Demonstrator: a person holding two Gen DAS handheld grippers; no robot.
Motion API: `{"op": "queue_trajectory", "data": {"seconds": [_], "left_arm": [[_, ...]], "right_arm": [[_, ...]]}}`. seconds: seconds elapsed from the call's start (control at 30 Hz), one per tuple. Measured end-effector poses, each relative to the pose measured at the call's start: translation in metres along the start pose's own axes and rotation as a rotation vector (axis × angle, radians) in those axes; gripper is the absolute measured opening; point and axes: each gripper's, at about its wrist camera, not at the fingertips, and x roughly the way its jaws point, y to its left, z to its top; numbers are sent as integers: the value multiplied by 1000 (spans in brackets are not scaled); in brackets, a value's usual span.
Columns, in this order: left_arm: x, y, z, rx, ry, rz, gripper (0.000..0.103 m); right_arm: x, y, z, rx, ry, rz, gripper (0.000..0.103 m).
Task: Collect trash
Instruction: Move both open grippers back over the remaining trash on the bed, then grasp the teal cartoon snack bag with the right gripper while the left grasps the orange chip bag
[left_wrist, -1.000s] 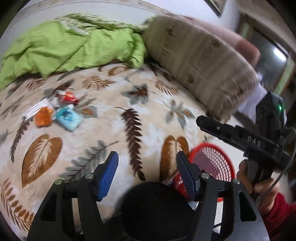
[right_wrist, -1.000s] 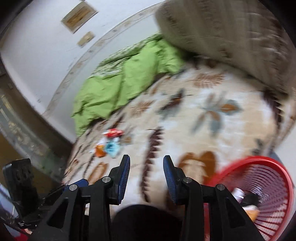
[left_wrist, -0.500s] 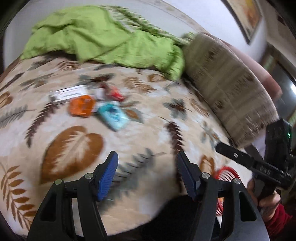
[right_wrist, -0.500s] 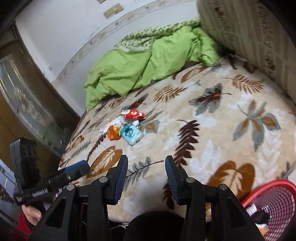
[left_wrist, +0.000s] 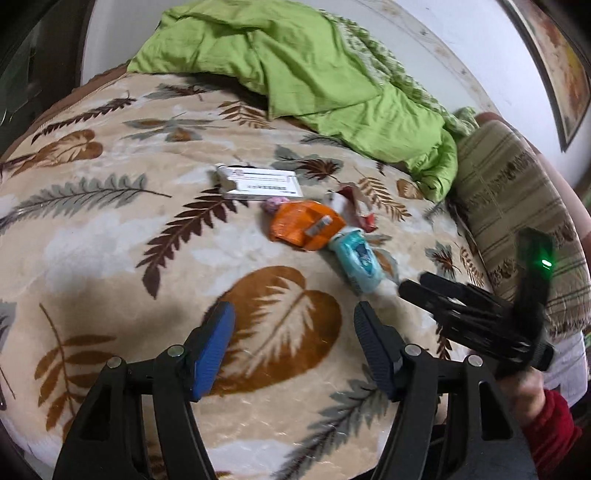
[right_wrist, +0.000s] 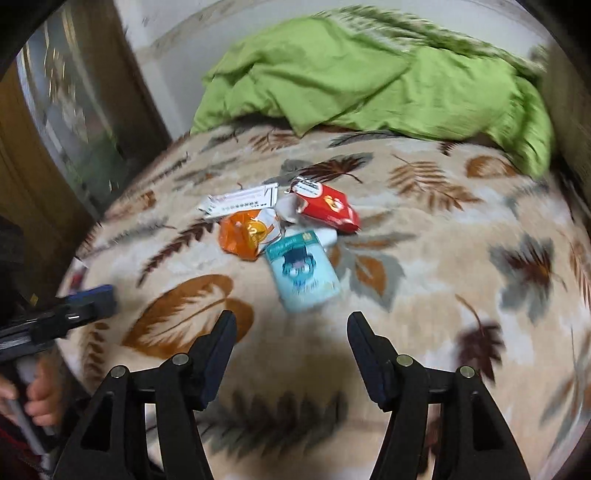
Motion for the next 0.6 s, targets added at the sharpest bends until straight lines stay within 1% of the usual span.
{"op": "queue_trajectory", "data": {"seconds": [0.17,0.23,0.37,0.4,0.43,0.47,0.5,0.57,0.6], "left_arm": [[10,8,7,-5,4,6,68],[15,8,11,0,6,4,68],[29,-1,23,30,2,10,78],[33,-4,27,40,-2,13,78],[36,-6,30,48,-4,16,78],[42,-10,34,60,-2,19,78],[47,-13,38,70,2,18,78],[58,-20,45,101,12,18,80],[65,-25,49,119,16,30,81]], "right_arm": [[49,2,19,-84,57,-34,66],[64,3,22,-113,75,-64,66],[80,0,22,-107,93,-62,65],[80,0,21,-93,93,-60,56],[79,0,19,-81,92,-58,49],[76,-1,17,-68,84,-54,48],[72,-2,15,-54,76,-44,43],[59,-4,10,-15,57,-22,40],[50,-5,6,4,42,-15,39]]}}
